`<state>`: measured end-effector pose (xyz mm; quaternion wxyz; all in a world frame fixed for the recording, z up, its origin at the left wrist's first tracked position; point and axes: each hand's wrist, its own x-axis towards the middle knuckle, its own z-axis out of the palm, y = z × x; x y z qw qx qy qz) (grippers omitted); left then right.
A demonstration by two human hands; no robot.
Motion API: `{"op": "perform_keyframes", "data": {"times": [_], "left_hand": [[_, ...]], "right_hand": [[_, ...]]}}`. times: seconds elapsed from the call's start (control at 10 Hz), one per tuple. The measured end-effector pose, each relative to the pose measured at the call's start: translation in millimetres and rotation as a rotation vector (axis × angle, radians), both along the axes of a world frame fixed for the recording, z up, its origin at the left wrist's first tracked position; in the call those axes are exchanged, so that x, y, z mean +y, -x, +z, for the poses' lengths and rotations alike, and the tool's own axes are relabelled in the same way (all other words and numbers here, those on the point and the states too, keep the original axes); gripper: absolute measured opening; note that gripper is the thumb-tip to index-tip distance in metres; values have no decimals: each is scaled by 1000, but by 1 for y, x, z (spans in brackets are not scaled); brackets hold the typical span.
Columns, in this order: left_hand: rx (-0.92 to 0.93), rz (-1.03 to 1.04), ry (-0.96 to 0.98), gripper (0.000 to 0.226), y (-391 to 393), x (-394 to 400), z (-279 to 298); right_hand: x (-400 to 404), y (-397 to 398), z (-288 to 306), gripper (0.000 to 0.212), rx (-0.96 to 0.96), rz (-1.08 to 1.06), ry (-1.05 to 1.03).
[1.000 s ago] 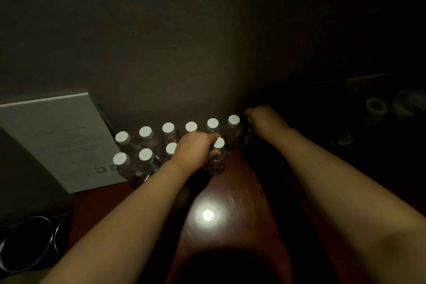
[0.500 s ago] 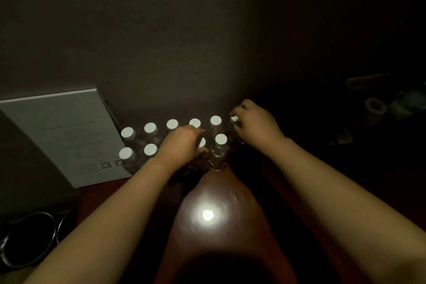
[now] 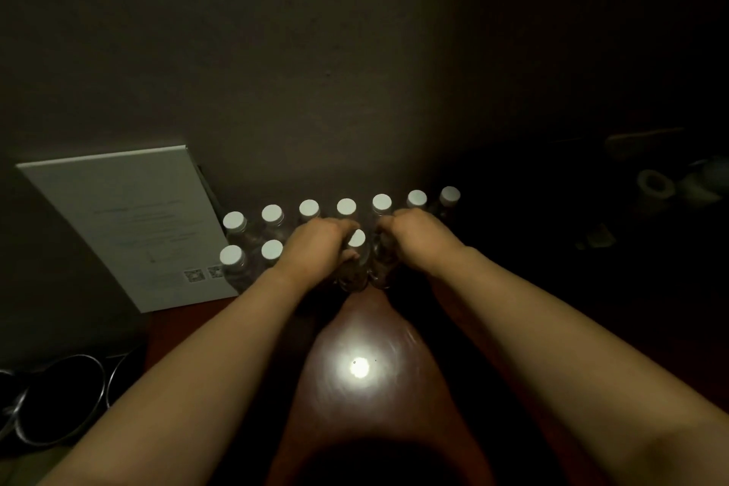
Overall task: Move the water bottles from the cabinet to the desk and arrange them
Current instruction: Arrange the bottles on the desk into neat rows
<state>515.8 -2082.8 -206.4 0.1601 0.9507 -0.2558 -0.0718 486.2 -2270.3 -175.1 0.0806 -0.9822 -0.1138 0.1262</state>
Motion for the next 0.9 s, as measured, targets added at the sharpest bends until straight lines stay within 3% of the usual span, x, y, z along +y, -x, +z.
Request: {"op": "perform_keyframes", "data": {"times": [0.1, 0.5, 0.7, 0.9], "left_hand": [[-16, 3, -5, 24, 1, -2, 2], [-43, -17, -41, 21, 0, -2, 3], [-35, 12, -28, 59, -1, 15, 11], [-66, 113, -33, 60, 5, 54, 38]], "right_hand": [[-1, 0, 0, 15, -7, 6, -17], [1, 2, -6, 25, -40, -8, -7], [2, 6, 0, 43, -42, -58, 19], [7, 16, 21, 44, -157, -107, 25]]}}
